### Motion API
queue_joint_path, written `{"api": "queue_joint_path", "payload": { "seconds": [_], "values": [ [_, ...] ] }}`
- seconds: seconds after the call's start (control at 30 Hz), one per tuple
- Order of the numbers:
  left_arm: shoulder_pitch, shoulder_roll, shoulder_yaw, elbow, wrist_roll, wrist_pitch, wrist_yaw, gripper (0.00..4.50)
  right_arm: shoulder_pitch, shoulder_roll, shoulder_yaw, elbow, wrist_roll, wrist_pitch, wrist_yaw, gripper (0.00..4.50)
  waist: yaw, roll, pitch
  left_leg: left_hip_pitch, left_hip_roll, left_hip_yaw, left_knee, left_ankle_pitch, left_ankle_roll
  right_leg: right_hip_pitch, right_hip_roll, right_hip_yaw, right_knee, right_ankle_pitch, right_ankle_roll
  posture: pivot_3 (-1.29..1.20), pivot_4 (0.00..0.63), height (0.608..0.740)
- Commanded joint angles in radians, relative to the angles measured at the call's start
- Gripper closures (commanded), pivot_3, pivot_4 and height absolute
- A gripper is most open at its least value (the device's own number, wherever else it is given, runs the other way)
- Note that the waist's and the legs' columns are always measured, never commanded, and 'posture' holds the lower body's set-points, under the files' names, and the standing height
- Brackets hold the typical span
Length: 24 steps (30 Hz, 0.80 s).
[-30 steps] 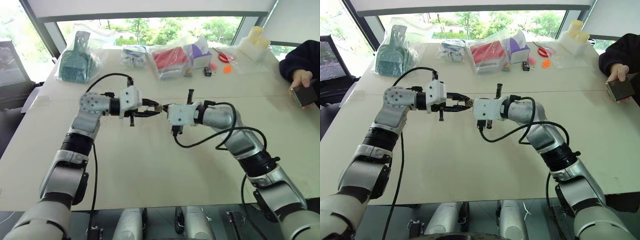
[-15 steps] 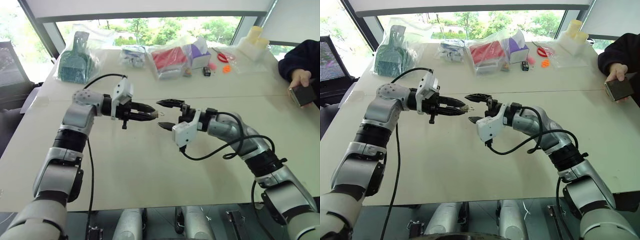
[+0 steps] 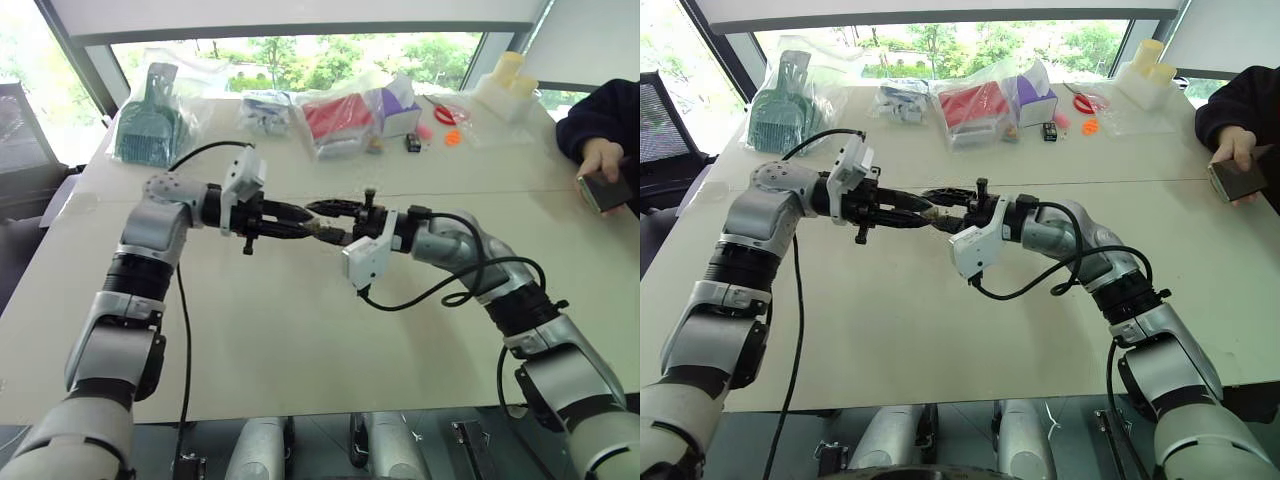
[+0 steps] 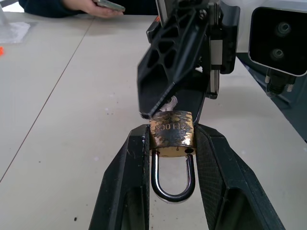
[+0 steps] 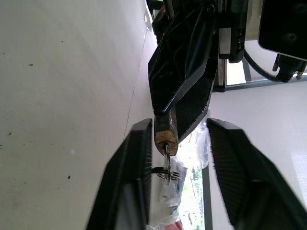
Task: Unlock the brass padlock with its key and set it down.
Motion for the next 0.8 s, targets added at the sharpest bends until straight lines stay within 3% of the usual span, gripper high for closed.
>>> {"api": "queue_joint_path", "payload": {
  "seconds": [0.03,0.43,0.67,0.7,0.8],
  "values": [
    [-0.011,0.009,0.021,-0.036,-0.015,0.008,-0.001,3.76,-0.023,0.007,-0.023,-0.009,0.000,-0.024,-0.027,4.41,0.000,0.000,0.000,0.000,0.000,0.000,0.000,0.000,0.000,0.000,0.000,0.000,0.000,0.000,0.000,0.00,0.150,0.740],
    [-0.015,0.014,0.010,-0.033,0.001,0.035,0.013,3.76,-0.025,0.007,-0.018,0.000,-0.014,-0.039,-0.027,4.41,0.000,0.000,0.000,0.000,0.000,0.000,0.000,0.000,0.000,0.000,0.000,0.000,0.000,0.000,0.000,0.00,0.150,0.740],
    [-0.015,0.037,0.031,-0.055,-0.007,0.079,0.044,0.33,-0.022,0.007,-0.018,0.013,-0.017,-0.035,-0.025,4.50,-0.001,0.000,0.000,0.000,0.000,0.000,0.000,0.000,0.000,0.000,0.000,0.000,0.000,0.000,0.000,0.00,0.150,0.740],
    [-0.012,0.043,0.036,-0.064,-0.009,0.083,0.050,0.03,-0.022,0.008,-0.018,0.014,-0.016,-0.034,-0.025,4.50,-0.001,0.000,0.000,0.000,0.000,0.000,0.000,0.000,0.000,0.000,0.000,0.000,0.000,0.000,0.000,0.00,0.150,0.740],
    [0.006,0.062,0.052,-0.107,-0.020,0.087,0.064,0.03,-0.020,0.008,-0.019,0.019,-0.013,-0.032,-0.024,4.50,-0.001,0.000,0.000,0.000,0.000,0.000,0.000,0.000,0.000,0.000,0.000,0.000,0.000,0.000,0.000,0.00,0.150,0.740]
  ]
}}
